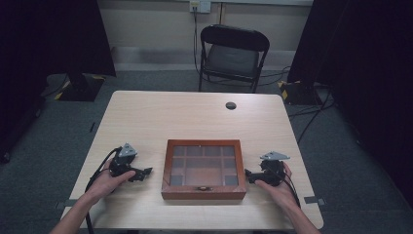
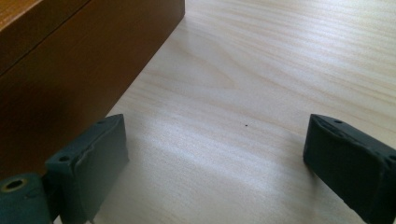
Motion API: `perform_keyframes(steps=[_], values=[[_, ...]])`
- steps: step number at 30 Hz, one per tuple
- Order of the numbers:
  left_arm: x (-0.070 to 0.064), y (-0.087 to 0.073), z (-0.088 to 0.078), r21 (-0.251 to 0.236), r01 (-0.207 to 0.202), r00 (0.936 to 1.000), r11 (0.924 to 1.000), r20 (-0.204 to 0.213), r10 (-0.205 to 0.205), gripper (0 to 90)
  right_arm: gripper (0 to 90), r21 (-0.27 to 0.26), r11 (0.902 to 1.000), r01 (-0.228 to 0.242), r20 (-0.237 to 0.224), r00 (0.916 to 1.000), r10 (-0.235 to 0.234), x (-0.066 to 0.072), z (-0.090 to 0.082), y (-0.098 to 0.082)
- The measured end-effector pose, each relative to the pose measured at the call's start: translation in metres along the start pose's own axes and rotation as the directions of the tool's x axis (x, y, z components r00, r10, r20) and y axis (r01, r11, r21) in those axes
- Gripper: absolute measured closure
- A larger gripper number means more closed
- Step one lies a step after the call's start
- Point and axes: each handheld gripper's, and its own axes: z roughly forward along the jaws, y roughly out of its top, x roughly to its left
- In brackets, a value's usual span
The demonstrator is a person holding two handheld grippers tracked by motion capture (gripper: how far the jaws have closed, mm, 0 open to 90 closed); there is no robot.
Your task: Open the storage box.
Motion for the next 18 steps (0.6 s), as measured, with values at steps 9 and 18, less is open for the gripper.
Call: perform_keyframes(steps=[9, 18], values=[[-0.0001, 0.0000, 0.0002, -0.002, 0.003, 1.0000, 1.0000, 0.001, -0.003, 5.1, 5.8, 0.002, 1.0000, 0.002, -0.001, 1.0000, -0.002, -0.0002, -0.0002, 0.0003], [-0.0001, 0.0000, 0.0002, -0.002, 0.003, 1.0000, 1.0000, 0.002, -0.003, 5.2, 15.6, 0.038, 0.9987, -0.033, -0.020, 0.9992, 0.034, -0.0030, -0.0048, 0.0082]])
